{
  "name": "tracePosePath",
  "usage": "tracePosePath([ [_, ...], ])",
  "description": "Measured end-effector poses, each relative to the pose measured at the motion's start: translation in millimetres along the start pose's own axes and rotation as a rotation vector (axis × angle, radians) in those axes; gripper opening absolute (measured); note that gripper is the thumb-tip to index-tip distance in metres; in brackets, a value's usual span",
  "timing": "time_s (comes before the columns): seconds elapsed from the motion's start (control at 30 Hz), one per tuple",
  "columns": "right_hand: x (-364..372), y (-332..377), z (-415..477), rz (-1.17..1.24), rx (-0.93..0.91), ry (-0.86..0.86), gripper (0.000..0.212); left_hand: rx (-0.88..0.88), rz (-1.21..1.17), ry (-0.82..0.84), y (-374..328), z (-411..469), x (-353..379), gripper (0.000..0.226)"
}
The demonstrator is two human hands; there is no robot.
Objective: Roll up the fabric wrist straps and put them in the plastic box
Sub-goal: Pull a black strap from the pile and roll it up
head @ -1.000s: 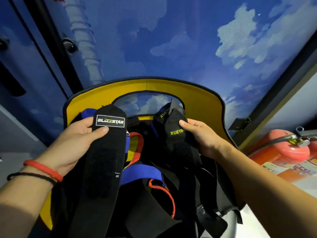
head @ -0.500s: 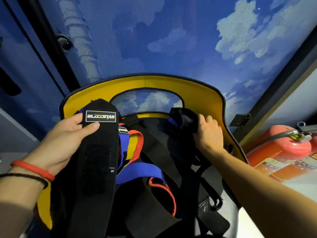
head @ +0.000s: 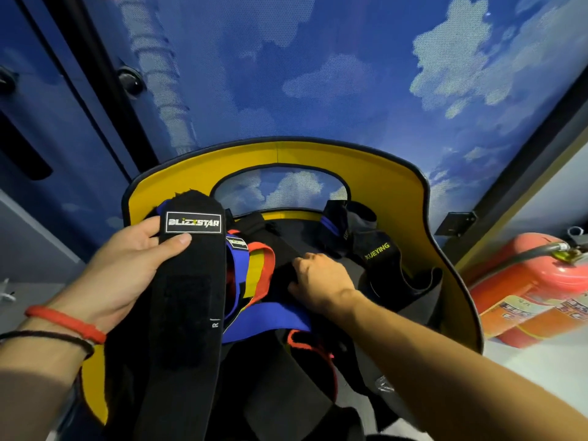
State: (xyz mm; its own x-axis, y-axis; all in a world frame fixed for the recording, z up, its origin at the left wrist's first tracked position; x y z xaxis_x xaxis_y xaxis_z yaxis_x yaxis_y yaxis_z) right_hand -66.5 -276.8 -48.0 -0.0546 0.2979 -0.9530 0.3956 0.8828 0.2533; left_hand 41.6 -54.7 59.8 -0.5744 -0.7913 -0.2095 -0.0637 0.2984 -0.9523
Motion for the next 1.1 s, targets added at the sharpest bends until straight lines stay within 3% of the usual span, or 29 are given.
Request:
tracePosePath([
  [0.1,-13,-25,7,0.160,0.079,-0.048,0.025,0.002,-0.006,-0.001,0,0,-2,0.033],
  [0.23,-16,-79,7,0.632,0.267,-0.048,0.012,0.002,-0.005,-0.001,0,1,-1,0.032],
  [0.33,2,-116,-3,0.888,0.472,0.002,0.025,0.009,-0.005,0.008,-1,1,2,0.031],
  [0.5,4,-140,-8,0.602,0.549,0.031,0.039,0.014,0.009,0.010,-1,4,9,0.032],
  [0.6,3,-141,-9,0.547,0.536,0.049,0.045,0.018,0.012,0.025,-1,4,14,0.032],
  [0.8,-14,-131,-18,0.733,0.534,0.025,0.045,0.049,-0.019,0.029,-3,7,17,0.031],
  [0.93,-33,-118,-35,0.901,0.523,0.053,0.031,0.087,-0.026,0.042,-3,11,21,0.024],
  [1.0,-41,-117,-44,0.786,0.501,0.105,0.033,0.106,-0.016,0.044,-1,14,22,0.022],
  [1.1,-50,-118,-58,0.370,0.407,0.215,0.038,0.116,0.002,0.026,1,16,24,0.024],
])
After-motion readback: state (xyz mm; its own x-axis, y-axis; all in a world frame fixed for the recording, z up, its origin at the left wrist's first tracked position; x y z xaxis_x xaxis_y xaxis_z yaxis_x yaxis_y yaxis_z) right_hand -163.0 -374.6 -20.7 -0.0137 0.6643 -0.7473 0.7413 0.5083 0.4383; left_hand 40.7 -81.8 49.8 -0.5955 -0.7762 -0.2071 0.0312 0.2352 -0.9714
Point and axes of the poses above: each hand's wrist, its own z-axis towards the middle knuckle, its own x-axis out of the palm, y = z × x, the point moved 7 cm from there along z, towards the middle knuckle, and after that the axes turned 3 degrees about z, right-handed, at the moved point
